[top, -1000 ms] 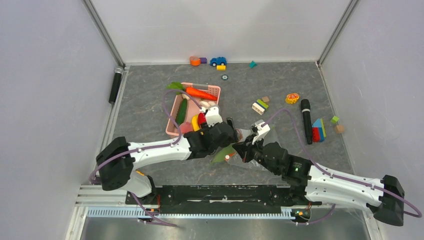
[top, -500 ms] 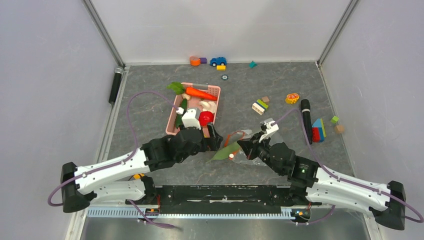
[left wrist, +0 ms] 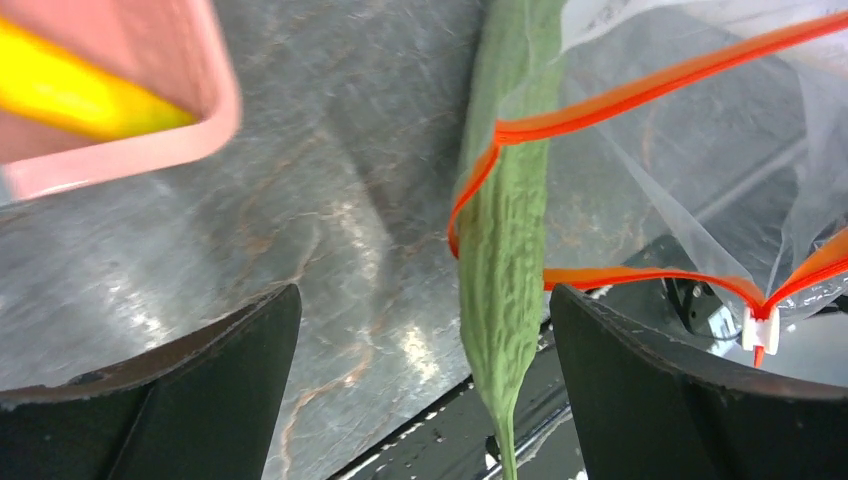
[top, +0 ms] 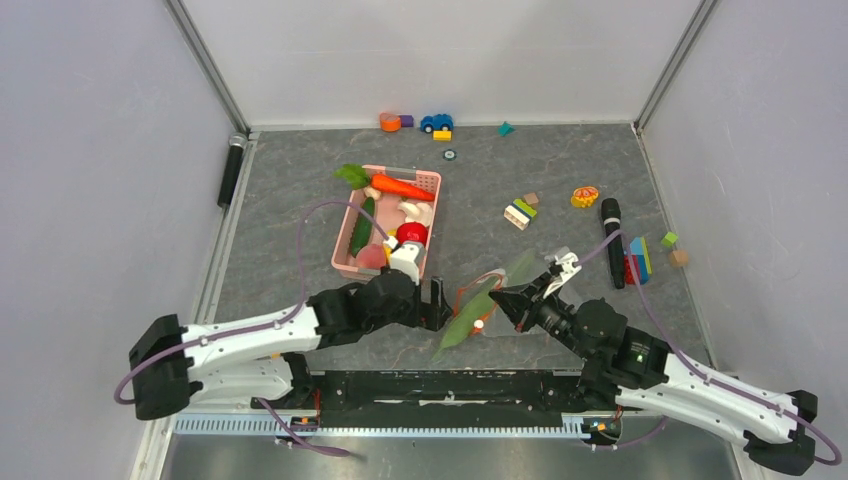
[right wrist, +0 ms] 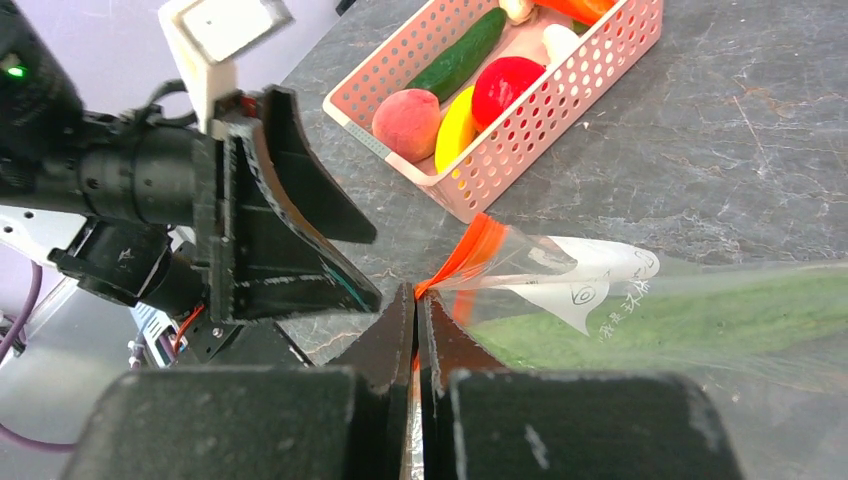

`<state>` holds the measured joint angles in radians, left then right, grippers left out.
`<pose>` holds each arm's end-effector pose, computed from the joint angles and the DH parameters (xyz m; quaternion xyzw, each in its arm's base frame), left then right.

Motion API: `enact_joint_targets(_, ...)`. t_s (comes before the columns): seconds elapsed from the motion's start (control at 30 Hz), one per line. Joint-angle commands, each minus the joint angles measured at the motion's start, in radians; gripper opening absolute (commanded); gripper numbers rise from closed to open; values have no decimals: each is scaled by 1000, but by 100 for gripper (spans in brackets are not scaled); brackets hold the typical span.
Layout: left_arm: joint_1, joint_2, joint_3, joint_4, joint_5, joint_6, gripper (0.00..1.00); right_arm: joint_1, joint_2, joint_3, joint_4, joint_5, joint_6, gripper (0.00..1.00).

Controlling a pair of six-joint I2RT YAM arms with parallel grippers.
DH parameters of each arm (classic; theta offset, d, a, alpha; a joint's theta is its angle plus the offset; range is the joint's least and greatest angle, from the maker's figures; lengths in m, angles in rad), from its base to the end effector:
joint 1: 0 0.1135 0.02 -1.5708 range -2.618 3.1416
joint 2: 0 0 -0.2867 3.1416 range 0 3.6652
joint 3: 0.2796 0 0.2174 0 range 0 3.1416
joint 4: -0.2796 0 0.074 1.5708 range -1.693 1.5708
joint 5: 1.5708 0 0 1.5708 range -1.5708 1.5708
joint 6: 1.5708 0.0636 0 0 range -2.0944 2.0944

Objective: Place the food in the zip-top bag and seal the zipper
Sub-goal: Adjust the zipper food storage bag at the center of the board.

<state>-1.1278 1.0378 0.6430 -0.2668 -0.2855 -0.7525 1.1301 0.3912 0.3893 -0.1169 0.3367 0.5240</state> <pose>0.1005 -0.1701 0.2525 0.1045 0.8853 -0.2757 0.3595 0.0604 0.0789 0.2665 -0.1138 0.7369 0.3968 0.5353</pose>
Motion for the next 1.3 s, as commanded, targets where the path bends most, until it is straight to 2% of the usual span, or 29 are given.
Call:
enact_joint_targets(0.0, 1, 102, -7, 234, 142, 78, 100, -1, -58, -19, -20, 19, 9, 0)
enact_joint_targets(0.13, 2, 242, 45, 261, 101, 89, 98, -1, -82, -23, -26, -5, 8, 0)
enact_joint_targets(0.4, 2, 448, 152, 406, 91, 118, 86, -1, -87, -26, -67, -3, 13, 0)
enact_joint_targets(0.57, 3, 536, 211, 451, 93, 133, 74, -1, -90, -19, -89, 9, 10, 0)
enact_joint_targets(0.63, 6, 564, 238, 433, 88, 132, 58, -2, -101, -17, -104, 24, 12, 0)
enact_joint_targets(0.77, 10, 540, 248, 365, 35, 109, 7, -1, -124, -17, -150, 70, 29, 0)
enact_joint_targets(0.8, 10, 519, 245, 331, 10, 104, 2, -1, -126, -14, -169, 98, 37, 0)
enact_joint_targets(1.03, 7, 236, 221, 25, -128, 68, 2, -1, -25, 50, -412, 411, 151, 0)
enact_joint_targets(1.17, 6, 136, 211, -84, -115, 31, 2, -1, 90, 85, -429, 498, 127, 0)
enact_joint_targets(1.2, 5, 125, 204, -91, -100, 22, 2, -1, 122, 93, -429, 525, 125, 1)
enact_joint_targets(1.27, -1, 111, 195, -92, -84, 7, 2, 0, 178, 110, -430, 553, 124, 10)
